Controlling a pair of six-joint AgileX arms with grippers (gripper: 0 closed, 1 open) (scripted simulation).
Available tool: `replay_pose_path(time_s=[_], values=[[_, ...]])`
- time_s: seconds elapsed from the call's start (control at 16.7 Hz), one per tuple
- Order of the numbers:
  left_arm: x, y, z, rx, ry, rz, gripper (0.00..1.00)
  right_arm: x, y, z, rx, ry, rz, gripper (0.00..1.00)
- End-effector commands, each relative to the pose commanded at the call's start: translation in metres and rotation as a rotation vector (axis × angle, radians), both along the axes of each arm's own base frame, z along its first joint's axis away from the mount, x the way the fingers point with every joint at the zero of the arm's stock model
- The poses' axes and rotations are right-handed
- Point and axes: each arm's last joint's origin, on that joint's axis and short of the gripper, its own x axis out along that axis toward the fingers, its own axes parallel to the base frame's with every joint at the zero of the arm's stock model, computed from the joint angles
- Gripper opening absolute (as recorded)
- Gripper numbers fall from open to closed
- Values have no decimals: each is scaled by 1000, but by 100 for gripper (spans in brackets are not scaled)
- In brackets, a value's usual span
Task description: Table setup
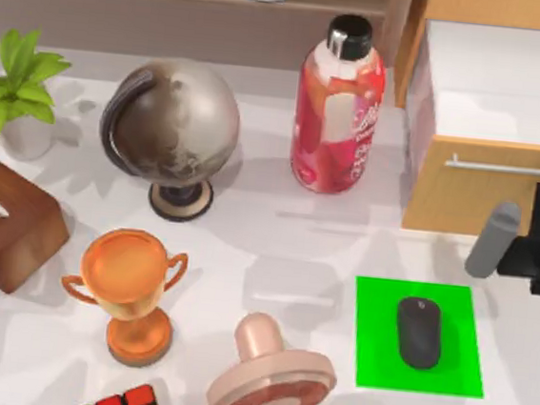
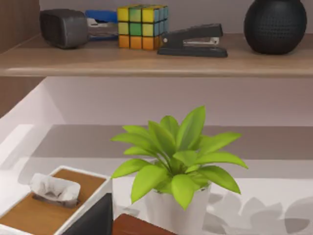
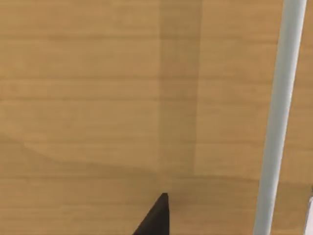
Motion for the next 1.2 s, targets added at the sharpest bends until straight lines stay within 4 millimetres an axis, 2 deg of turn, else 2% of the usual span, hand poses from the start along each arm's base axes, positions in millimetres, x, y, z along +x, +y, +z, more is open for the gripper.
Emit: replay_pose_path(time_s=[0.36, 0.96, 1.2], values=[[0, 0, 0, 0, 0, 0, 100, 0, 0, 0, 0, 0, 0, 2], [0, 0, 0, 0, 0, 0, 100, 0, 0, -1, 0, 7, 0, 0], [0, 0, 0, 0, 0, 0, 100, 27, 1, -4, -4, 15, 2, 0]])
